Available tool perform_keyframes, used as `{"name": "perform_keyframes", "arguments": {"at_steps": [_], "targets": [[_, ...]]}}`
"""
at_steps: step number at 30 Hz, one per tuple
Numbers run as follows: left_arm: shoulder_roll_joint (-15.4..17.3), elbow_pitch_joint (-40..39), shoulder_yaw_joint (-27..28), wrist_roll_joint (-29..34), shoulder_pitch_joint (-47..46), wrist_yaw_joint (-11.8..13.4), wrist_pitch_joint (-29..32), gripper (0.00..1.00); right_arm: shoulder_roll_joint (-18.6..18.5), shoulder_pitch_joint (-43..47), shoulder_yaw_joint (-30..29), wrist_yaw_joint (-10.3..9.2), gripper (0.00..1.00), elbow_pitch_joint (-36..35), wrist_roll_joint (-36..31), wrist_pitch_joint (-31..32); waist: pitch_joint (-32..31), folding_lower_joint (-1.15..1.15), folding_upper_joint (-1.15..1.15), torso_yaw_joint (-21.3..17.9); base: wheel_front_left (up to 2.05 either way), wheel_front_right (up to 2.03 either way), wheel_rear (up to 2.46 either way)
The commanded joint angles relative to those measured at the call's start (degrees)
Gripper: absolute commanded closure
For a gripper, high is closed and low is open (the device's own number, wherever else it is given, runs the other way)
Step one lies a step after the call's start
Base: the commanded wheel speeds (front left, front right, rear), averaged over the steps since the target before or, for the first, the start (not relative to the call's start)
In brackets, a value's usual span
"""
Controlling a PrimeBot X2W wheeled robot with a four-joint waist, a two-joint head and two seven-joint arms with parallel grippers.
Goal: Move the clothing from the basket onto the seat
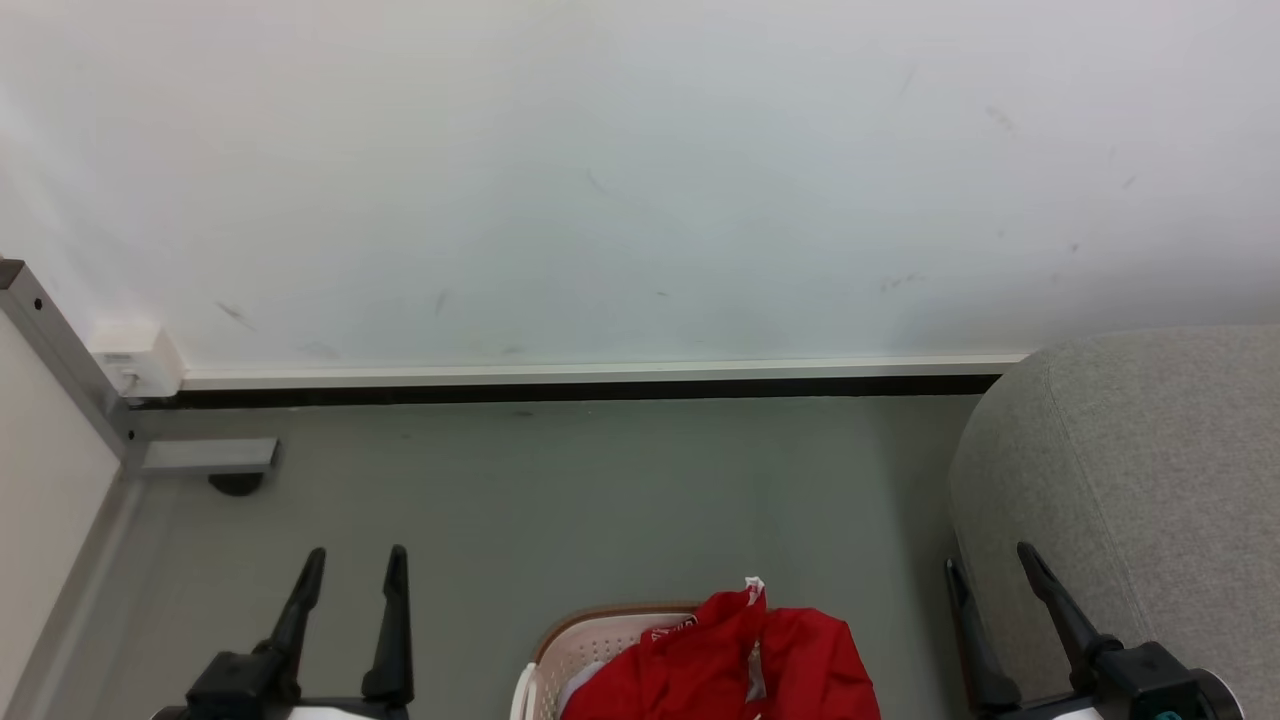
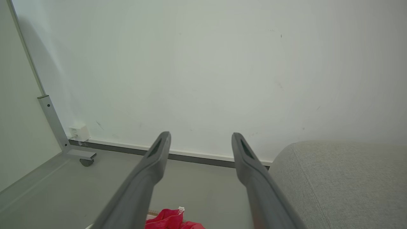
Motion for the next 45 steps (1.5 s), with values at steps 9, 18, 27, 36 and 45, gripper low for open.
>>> {"name": "perform_keyframes", "arguments": {"at_steps": [9, 18, 27, 36, 45], "targets": [[0.0, 0.2, 0.5, 0.2, -0.1, -0.6, -0.1, 0.0, 0.1, -0.6, 0.1, -0.12, 0.0, 0.2, 0.5, -0.2, 0.1, 0.0, 0.0, -0.4, 0.0, 0.0, 0.0], [-0.1, 0.8, -0.1, -0.2, -0.2, -1.4, -0.1, 0.0, 0.0, -0.6, -0.1, -0.12, 0.0, -0.2, 1.6, -0.2, 0.3, 0.0, 0.0, -1.4, 0.0, 0.0, 0.0], [-0.2, 1.3, -1.0, -0.8, -0.6, -1.9, -0.1, 0.0, 0.0, -0.8, -0.7, -0.12, 0.0, -2.4, 3.8, -0.2, 1.6, 0.0, 0.0, -4.1, 0.0, 0.0, 0.0], [-0.2, 2.6, -1.7, -0.1, -2.0, -2.5, -0.1, 0.0, 0.0, -1.6, -1.0, -0.12, 0.0, -3.8, 4.8, -0.2, 4.5, 0.0, 0.0, -7.0, 0.0, 0.0, 0.0], [2.8, 8.1, -6.0, 1.7, -9.3, -3.7, -0.1, 0.0, 0.0, -4.5, -3.2, -0.12, 0.0, -6.5, 6.4, -0.2, 12.5, 0.0, 0.0, -9.0, 0.0, 0.0, 0.0]]}}
